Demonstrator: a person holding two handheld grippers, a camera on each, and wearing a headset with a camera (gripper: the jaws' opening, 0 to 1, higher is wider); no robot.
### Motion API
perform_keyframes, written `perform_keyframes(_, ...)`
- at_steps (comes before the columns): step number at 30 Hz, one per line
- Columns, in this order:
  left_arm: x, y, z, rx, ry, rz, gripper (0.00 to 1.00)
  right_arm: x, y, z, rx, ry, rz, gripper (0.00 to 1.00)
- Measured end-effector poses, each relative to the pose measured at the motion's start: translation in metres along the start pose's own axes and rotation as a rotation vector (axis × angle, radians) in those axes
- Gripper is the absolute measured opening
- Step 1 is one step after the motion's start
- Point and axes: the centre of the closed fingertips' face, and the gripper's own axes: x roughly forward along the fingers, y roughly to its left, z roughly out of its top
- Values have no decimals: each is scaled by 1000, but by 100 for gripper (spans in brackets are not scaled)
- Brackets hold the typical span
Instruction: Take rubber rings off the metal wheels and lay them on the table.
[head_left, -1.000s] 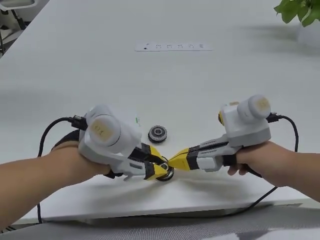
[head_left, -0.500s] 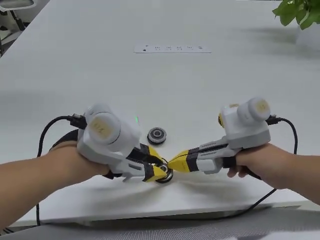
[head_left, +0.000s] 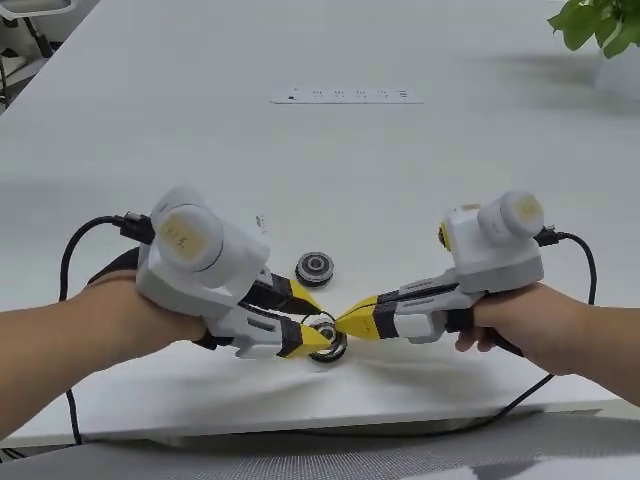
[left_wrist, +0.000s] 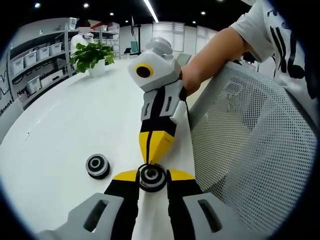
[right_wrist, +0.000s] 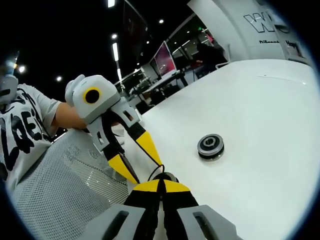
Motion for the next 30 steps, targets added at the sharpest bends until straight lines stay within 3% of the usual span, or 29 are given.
perform_keyframes(20,-27,-5,17,-44,-73,29,33,-2,10,6,-2,-11,19,0)
perform_keyframes(30,-38,-3,13,-85,-95,52,38,-2,17,11,5,-18,28,0)
